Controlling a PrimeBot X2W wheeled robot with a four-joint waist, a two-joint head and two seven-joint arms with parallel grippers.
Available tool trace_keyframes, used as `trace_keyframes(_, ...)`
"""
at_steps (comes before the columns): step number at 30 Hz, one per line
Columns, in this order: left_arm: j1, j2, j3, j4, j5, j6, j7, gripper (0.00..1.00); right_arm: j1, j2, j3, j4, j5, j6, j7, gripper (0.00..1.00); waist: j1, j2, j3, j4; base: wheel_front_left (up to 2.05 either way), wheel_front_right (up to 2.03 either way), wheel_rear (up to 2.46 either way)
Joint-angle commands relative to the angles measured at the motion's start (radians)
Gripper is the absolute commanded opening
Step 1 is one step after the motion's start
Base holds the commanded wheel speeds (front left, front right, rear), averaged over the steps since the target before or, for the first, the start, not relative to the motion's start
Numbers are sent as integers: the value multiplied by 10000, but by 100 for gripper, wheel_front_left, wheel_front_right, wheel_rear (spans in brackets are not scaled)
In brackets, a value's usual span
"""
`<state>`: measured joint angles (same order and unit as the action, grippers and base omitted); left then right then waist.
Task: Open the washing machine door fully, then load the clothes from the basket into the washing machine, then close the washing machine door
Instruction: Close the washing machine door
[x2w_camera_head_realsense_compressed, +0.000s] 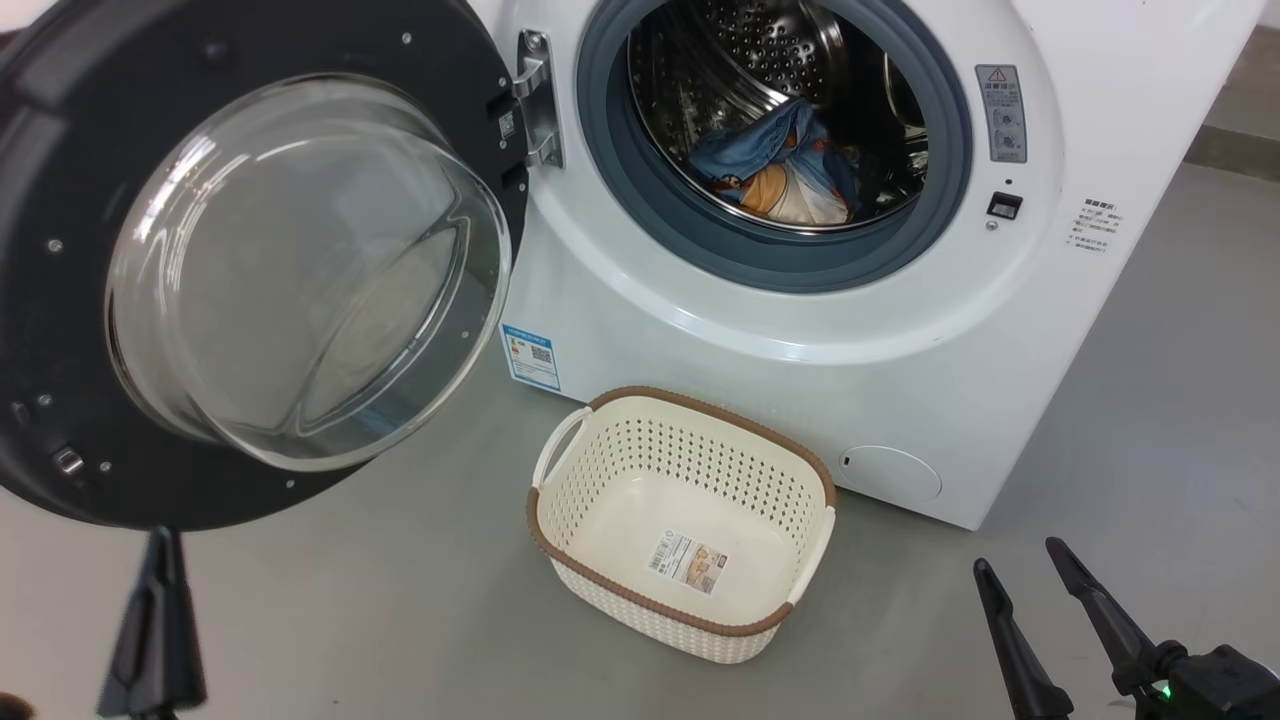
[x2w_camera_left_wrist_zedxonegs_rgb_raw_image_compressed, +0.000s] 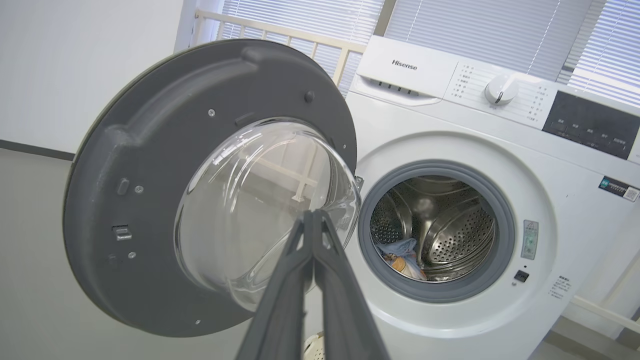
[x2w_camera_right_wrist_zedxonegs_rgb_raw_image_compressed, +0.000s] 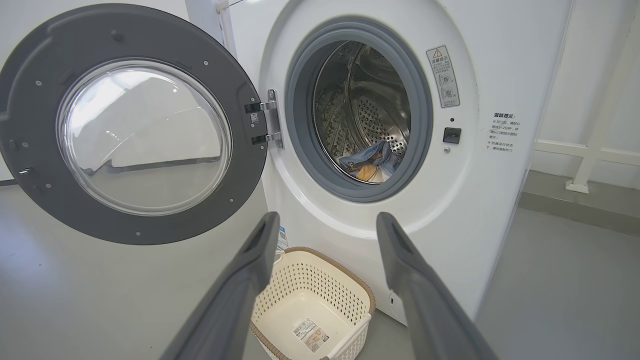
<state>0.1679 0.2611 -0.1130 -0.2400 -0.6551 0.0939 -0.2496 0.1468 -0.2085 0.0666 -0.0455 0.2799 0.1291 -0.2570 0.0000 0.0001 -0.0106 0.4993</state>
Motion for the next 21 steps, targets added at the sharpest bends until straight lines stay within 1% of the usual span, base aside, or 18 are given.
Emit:
trace_keyframes(1, -695, 33, 651, -477, -439, -302, -117, 0, -28, -211, 165, -289, -155, 16, -48, 100, 0, -1, 29, -14, 0, 0, 0)
trace_keyframes(3, -1015, -158, 1038, -702, -1249, -745, -119, 0, -10, -221, 141, -310, -159, 16, -48, 100, 0, -1, 62, -14, 0, 0, 0)
trace_keyframes(6, -1593, -206, 1647, -969, -2521, -1341, -117, 0, 5, -262, 107, -336, -156, 16, -48, 100, 0, -1, 115, -19, 0, 0, 0)
trace_keyframes(10, -2617, 123, 2638, -902, -4357, -1756, 157, 0, -4, -362, 62, -390, -143, 16, -48, 100, 0, -1, 249, -27, 0, 0, 0)
trace_keyframes(13, -3538, 515, 3259, -479, -5693, -1889, 595, 0, -33, -437, 44, -426, -140, 16, -48, 100, 0, -1, 350, -37, 0, 0, 0)
trace_keyframes(16, -4489, 964, 3803, 298, -6606, -1880, 956, 0, -49, -491, 48, -459, -150, 16, -48, 100, 0, -1, 448, -53, 0, 0, 0)
trace_keyframes(19, -5461, 1347, 4221, 1400, -7531, -1725, 1401, 0, -92, -573, 87, -487, -135, 16, -48, 100, 0, -1, 540, -104, 0, 0, 0)
trace_keyframes(21, -6008, 1693, 4477, 2271, -7955, -1573, 1690, 0, -144, -651, 131, -508, -108, 16, -48, 100, 0, -1, 625, -174, 0, 0, 0)
